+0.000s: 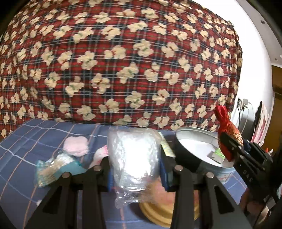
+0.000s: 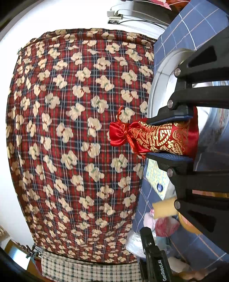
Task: Organize soft objects
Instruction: 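Carry the wrapped bundle with the left tool while the right tool drops the red pouch into the tin, then withdraw both open tools from the tin back toward the pile, then grasp the white foam roll with the right tool while the left tool grasps the cotton swab bag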
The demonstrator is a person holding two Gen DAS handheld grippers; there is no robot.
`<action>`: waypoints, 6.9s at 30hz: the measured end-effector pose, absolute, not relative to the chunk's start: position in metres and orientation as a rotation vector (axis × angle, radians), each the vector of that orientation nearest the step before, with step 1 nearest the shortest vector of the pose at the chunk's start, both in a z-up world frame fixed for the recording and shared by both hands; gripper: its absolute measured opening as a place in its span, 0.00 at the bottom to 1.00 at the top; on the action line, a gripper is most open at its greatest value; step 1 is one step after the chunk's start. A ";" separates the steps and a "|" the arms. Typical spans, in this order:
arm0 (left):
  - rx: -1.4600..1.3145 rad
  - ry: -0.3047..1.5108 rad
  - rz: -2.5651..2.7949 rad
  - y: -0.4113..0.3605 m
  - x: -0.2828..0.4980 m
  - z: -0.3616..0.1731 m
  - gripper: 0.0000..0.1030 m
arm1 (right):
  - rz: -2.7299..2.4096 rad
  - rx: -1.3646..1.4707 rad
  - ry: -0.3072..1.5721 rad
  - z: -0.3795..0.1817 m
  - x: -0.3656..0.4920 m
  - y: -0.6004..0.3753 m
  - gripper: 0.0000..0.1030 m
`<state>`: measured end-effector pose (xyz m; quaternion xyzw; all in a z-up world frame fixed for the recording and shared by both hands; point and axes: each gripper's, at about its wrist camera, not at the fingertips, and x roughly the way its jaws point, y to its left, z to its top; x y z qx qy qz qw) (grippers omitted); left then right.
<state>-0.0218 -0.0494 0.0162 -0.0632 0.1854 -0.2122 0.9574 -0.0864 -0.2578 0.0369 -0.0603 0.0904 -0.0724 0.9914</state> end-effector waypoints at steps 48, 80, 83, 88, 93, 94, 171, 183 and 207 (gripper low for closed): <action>-0.012 0.433 -0.683 -0.269 -0.009 0.030 0.38 | -0.357 -0.004 0.343 0.025 -0.056 -0.417 0.31; 0.016 0.446 -0.550 -0.272 0.001 0.015 1.00 | -0.164 0.201 0.346 0.024 -0.051 -0.444 0.75; -0.028 0.422 -0.539 -0.262 -0.002 0.020 1.00 | -0.216 0.200 0.280 0.030 -0.063 -0.445 0.76; 0.040 0.337 -0.526 -0.264 -0.017 0.023 1.00 | -0.293 0.154 0.261 0.032 -0.068 -0.442 0.76; 0.090 0.343 -0.524 -0.268 -0.021 0.019 1.00 | -0.323 0.142 0.256 0.032 -0.070 -0.443 0.76; 0.092 0.344 -0.521 -0.268 -0.021 0.019 1.00 | -0.333 0.144 0.252 0.032 -0.071 -0.444 0.76; 0.059 0.353 -0.247 -0.064 -0.025 0.008 1.00 | -0.125 0.145 0.195 0.027 -0.099 -0.216 0.76; 0.002 0.386 -0.113 0.022 0.006 0.006 1.00 | 0.040 0.100 0.283 0.019 -0.073 -0.142 0.76; -0.045 0.529 0.084 0.136 0.057 -0.015 1.00 | 0.491 -0.082 0.907 -0.048 0.005 0.003 0.38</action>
